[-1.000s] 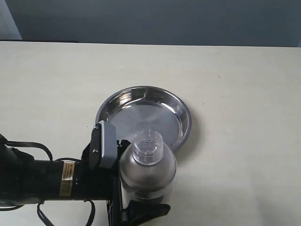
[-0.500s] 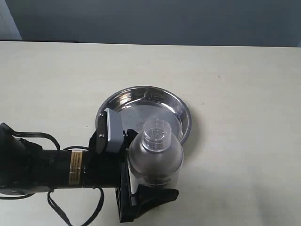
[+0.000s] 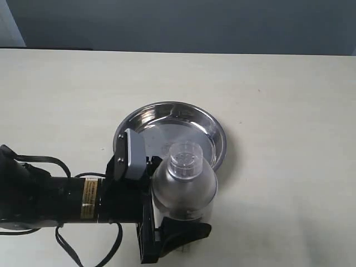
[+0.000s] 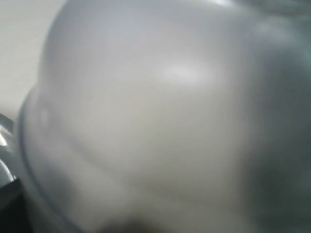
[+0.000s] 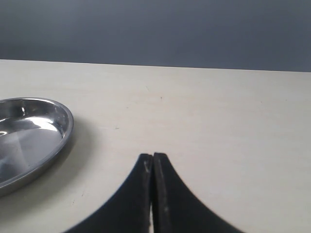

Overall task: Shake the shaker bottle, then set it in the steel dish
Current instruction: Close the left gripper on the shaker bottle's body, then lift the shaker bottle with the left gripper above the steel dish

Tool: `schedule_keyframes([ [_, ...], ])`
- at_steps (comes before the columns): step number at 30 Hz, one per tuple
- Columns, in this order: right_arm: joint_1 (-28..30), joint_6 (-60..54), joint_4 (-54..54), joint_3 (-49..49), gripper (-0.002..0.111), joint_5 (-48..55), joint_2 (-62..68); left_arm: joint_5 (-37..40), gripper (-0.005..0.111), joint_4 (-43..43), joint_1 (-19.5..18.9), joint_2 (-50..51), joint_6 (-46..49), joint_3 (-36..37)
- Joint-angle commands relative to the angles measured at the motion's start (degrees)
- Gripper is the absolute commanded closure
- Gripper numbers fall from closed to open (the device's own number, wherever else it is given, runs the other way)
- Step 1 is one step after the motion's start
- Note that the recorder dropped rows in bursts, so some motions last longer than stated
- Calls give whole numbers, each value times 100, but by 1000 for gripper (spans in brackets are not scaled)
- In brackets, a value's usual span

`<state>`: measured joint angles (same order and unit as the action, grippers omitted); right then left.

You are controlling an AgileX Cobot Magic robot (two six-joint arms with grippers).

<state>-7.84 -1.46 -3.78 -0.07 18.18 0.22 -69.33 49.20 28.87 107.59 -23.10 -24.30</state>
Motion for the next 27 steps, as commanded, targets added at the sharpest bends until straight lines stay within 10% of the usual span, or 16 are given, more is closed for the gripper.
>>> schedule_keyframes([
  [1, -20, -4, 8, 7, 109, -69, -22, -63, 106, -316, 41, -573, -655, -19],
  [6, -20, -4, 8, 7, 109, -69, -22, 451, 106, -1510, -40, -1995, -1326, -32],
  [11, -20, -4, 8, 7, 109, -69, -22, 1708, 106, -1242, -900, -3063, -2752, -54],
  [20, -20, -4, 8, 7, 109, -69, -22, 952, 106, 201, -2064, -3286, -4573, -228],
  [27, -20, -4, 8, 7, 109, -69, -22, 848, 106, 536, -2204, -3286, -5221, -560],
])
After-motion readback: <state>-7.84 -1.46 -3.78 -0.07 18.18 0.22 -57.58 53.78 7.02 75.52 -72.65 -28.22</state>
